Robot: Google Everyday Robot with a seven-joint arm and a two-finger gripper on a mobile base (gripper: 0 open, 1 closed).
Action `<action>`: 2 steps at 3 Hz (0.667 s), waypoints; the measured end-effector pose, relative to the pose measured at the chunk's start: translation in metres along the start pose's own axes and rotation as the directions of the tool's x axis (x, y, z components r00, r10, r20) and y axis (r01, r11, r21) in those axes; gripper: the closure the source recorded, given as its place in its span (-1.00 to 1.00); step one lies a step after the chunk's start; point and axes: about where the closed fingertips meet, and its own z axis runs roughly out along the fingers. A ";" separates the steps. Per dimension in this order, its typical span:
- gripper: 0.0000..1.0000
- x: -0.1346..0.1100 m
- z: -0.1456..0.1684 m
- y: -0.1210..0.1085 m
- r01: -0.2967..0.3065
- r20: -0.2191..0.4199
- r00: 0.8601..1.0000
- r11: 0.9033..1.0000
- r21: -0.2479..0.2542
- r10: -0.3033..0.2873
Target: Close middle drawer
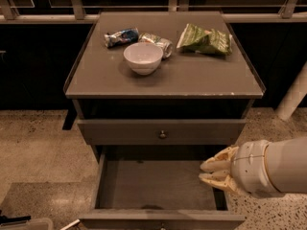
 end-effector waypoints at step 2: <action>1.00 0.010 0.012 0.009 -0.040 0.001 0.999 0.999 0.034 0.040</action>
Offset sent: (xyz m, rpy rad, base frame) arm -0.0137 0.0038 -0.0490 0.0272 -0.0132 -0.1487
